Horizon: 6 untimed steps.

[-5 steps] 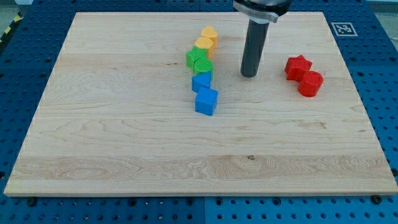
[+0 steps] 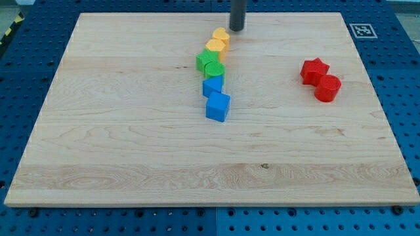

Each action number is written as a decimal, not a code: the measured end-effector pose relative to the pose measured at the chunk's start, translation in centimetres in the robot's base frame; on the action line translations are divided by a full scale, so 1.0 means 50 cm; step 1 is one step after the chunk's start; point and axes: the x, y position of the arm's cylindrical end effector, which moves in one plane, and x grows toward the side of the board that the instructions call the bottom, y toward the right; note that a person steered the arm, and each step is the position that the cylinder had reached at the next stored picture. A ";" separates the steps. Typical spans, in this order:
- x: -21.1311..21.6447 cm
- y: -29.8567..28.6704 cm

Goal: Move the arm to the left of the green star

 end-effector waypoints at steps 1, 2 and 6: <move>-0.001 -0.091; 0.035 -0.159; 0.265 -0.167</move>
